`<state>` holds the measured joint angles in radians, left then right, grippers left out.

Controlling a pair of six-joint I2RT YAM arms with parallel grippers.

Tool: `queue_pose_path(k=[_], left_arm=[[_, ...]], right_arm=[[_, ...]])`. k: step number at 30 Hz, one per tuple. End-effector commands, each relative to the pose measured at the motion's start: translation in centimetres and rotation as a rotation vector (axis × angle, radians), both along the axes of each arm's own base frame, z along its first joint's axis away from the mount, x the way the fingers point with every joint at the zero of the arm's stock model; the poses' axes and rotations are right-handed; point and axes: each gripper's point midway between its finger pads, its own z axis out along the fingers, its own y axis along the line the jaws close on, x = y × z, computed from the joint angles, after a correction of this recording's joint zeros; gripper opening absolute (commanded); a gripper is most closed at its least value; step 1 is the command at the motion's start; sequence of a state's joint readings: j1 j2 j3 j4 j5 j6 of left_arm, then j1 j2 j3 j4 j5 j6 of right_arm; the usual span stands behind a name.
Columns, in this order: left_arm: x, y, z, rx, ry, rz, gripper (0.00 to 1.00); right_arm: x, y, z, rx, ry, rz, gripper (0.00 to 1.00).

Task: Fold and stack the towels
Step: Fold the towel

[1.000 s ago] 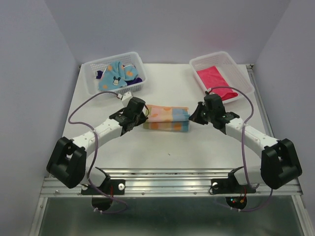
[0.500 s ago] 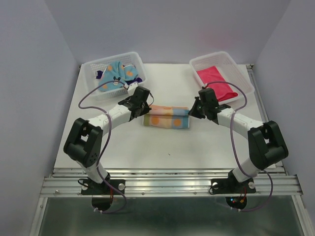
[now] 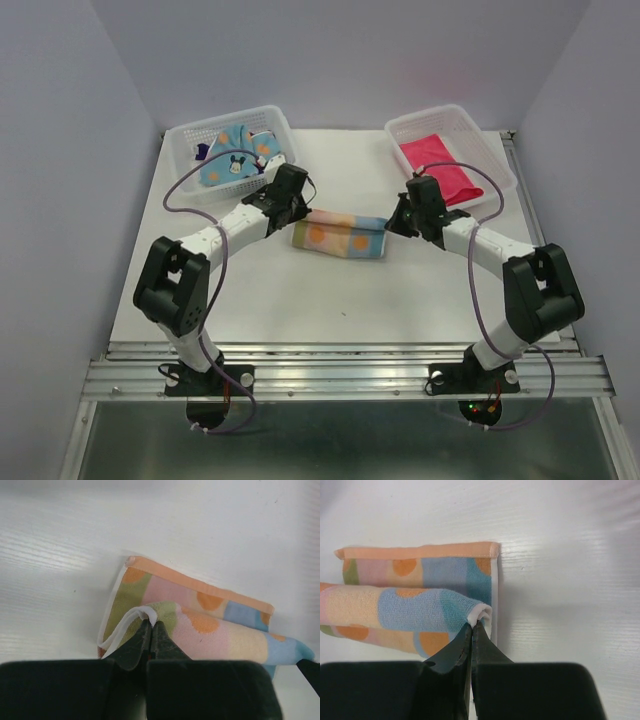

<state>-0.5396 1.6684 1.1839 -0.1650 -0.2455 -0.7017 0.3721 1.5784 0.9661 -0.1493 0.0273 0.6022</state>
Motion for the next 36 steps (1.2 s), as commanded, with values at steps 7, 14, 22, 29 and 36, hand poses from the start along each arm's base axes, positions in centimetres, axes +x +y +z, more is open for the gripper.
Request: queue_pose_path(k=[7,14,22,29,36], left_arm=[[3.5,0.8,-0.4,0.055,-0.001,0.035,0.00],[5.1,1.3,-1.8,0.050,0.005,0.047,0.00],[6.6,0.3,-0.3,0.041,-0.050,-0.039,0.55],[3.4,-0.4,1.5,-0.032,-0.084,-0.109,0.99],[-3.5,0.9,1.9,-0.108,-0.116,-0.093,0.99]], right_arm=[[3.9,0.3,1.9,-0.011,-0.081,-0.002,0.01],[5.2,0.4,0.2,-0.016,-0.048,-0.003,0.03],[6.6,0.7,2.2,-0.036,-0.095,0.042,0.29],[2.4,2.6,3.9,0.034,-0.120,0.247,0.77],[-0.3,1.9,0.7,0.011,-0.022,0.170,0.80]])
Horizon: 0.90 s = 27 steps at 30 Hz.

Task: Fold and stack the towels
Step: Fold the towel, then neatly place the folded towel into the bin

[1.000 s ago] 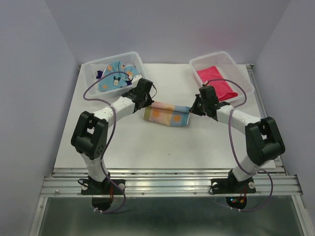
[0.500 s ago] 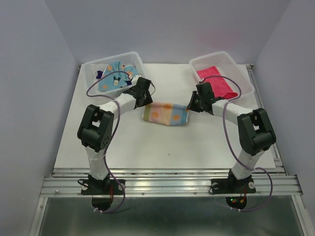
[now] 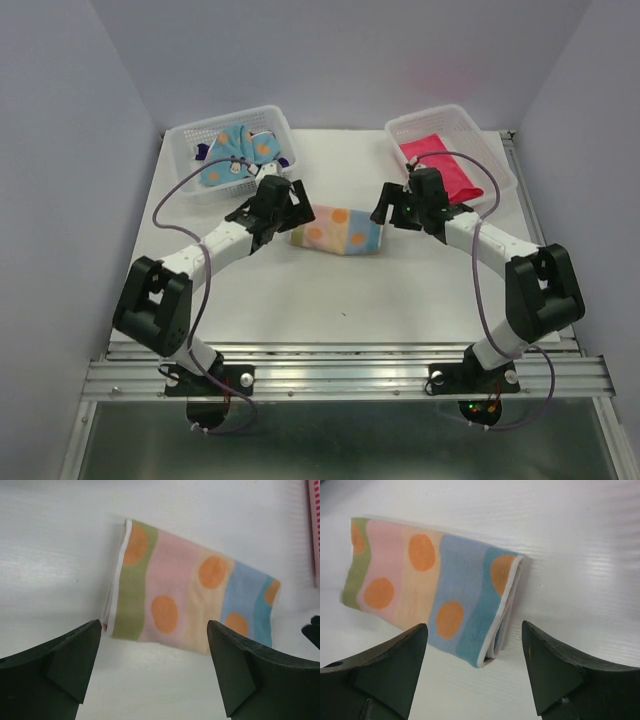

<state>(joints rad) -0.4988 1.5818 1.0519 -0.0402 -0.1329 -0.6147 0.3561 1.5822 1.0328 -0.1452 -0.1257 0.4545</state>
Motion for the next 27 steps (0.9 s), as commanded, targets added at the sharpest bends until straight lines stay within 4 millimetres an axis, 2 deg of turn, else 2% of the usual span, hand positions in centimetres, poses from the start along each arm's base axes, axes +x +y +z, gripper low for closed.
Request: queue_pose_path(k=[1,3,4,5,6,7,9,11,12,17,21,25,27], left_arm=[[-3.2,0.4,1.7,-0.080,-0.067,0.010,0.99],[-4.5,0.9,2.4,-0.109,-0.085,0.025,0.99],[-5.4,1.4,1.3,-0.101,-0.067,0.032,0.99],[-5.8,1.8,1.1,-0.099,-0.067,0.042,0.99],[-6.2,2.0,1.7,-0.120,-0.083,0.050,0.99],[-6.9,2.5,0.9,-0.113,-0.070,0.054,0.99],[-7.5,2.9,1.4,-0.130,-0.088,0.066,0.99],[-8.0,3.5,1.0,-0.124,-0.088,0.076,0.99],[-8.2,3.7,1.4,-0.131,-0.102,0.084,0.99],[-8.8,4.6,1.2,-0.125,-0.104,0.110,0.99],[-9.1,4.9,0.9,-0.124,-0.098,0.120,0.99],[-9.3,5.1,0.7,-0.122,-0.099,0.132,0.99],[-9.3,5.3,0.6,-0.119,-0.102,0.142,0.99]], right_arm=[[-1.0,0.0,-2.3,-0.010,0.054,-0.033,0.80],[-0.7,0.3,-2.8,-0.013,0.060,-0.036,0.80],[-0.5,0.5,-2.8,-0.012,0.059,-0.039,0.80],[-0.3,0.5,-3.3,-0.019,0.069,-0.043,0.79],[0.1,0.7,-3.7,-0.031,0.078,-0.047,0.78],[0.3,0.7,-4.2,-0.038,0.087,-0.055,0.78],[0.8,0.4,-5.6,-0.063,0.107,-0.075,0.77],[1.1,0.4,-6.1,-0.076,0.120,-0.088,0.74],[1.0,0.5,-7.0,-0.082,0.140,-0.086,0.72],[1.0,1.4,-8.9,-0.068,0.176,-0.047,0.67],[0.8,1.2,-10.3,-0.093,0.199,-0.056,0.57],[0.8,0.4,-11.3,-0.142,0.220,-0.076,0.40],[0.7,0.4,-11.9,-0.155,0.225,-0.063,0.35]])
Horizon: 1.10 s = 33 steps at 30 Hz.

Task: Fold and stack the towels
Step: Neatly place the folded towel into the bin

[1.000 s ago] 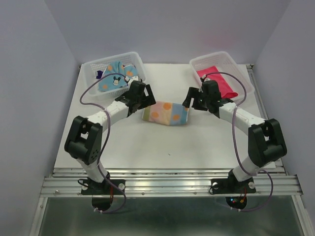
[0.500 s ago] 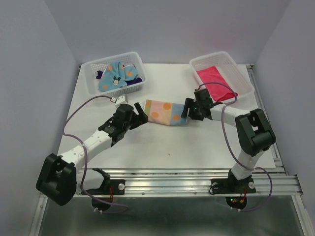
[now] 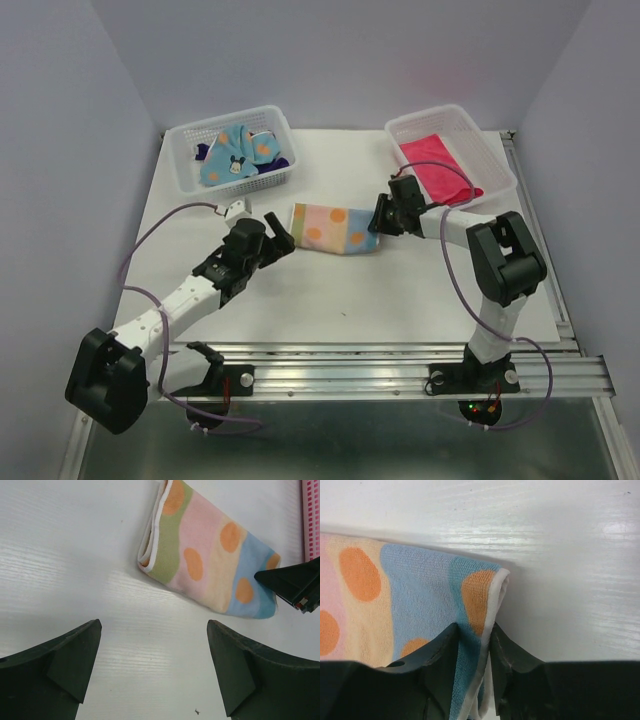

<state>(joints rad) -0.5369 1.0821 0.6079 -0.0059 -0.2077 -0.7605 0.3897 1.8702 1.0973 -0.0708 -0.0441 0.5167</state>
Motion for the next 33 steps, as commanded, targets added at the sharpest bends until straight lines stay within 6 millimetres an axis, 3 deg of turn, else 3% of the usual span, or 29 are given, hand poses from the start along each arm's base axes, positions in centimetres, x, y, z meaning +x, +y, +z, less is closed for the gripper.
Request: queue_pose_path(k=[1,4,6,12,16,18,19,20,29,33], left_arm=[[-0.3,1.0,0.0,0.013,-0.010,0.041,0.99],[-0.5,1.5,0.1,0.026,-0.006,0.057,0.99],[-0.6,1.8,0.2,0.031,-0.008,0.068,0.99],[-1.3,2.7,1.9,0.013,-0.059,0.092,0.99],[-1.6,3.6,2.4,0.028,-0.077,0.116,0.99],[-1.5,4.0,3.0,0.031,-0.095,0.135,0.99],[-1.4,4.0,3.3,0.030,-0.101,0.138,0.99],[-1.2,4.0,3.9,0.032,-0.115,0.135,0.99],[1.0,4.9,9.3,0.089,-0.216,0.194,0.99],[1.7,5.4,11.1,0.107,-0.254,0.227,0.99]], right_arm=[[-1.2,-0.8,-3.3,-0.096,0.080,0.033,0.33],[-0.5,-0.4,-3.2,-0.133,0.058,0.124,0.08],[-0.5,-0.5,-3.1,-0.168,0.063,0.177,0.01],[0.3,-0.7,1.3,-0.316,-0.096,0.499,0.01],[-1.7,-3.7,2.4,-0.551,-0.087,0.798,0.01],[-2.4,-5.3,3.6,-0.624,-0.110,0.832,0.01],[-3.3,-6.3,3.1,-0.670,-0.103,0.893,0.01],[-3.6,-6.9,4.4,-0.679,-0.133,0.907,0.01],[-5.1,-8.9,9.2,-0.817,-0.334,1.204,0.01],[-4.5,-10.2,10.9,-0.877,-0.375,1.302,0.01]])
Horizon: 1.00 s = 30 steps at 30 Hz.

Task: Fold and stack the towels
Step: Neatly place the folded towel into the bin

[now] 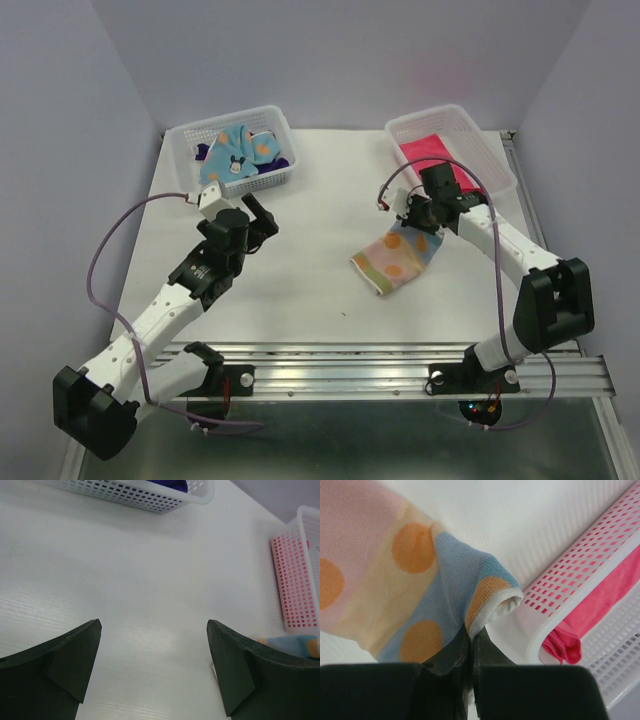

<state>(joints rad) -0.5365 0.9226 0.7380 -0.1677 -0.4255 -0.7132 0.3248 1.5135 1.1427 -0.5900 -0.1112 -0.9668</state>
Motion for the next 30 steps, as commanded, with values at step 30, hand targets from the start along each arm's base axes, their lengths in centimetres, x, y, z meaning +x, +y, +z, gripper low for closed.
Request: queue_pose_path(k=[30], left_arm=[[0.7,5.6,7.6,0.112,-0.148,0.257,0.99]], right_arm=[[7.9,-12.8,13.9,-0.253,-0.790,0.126,0.01]])
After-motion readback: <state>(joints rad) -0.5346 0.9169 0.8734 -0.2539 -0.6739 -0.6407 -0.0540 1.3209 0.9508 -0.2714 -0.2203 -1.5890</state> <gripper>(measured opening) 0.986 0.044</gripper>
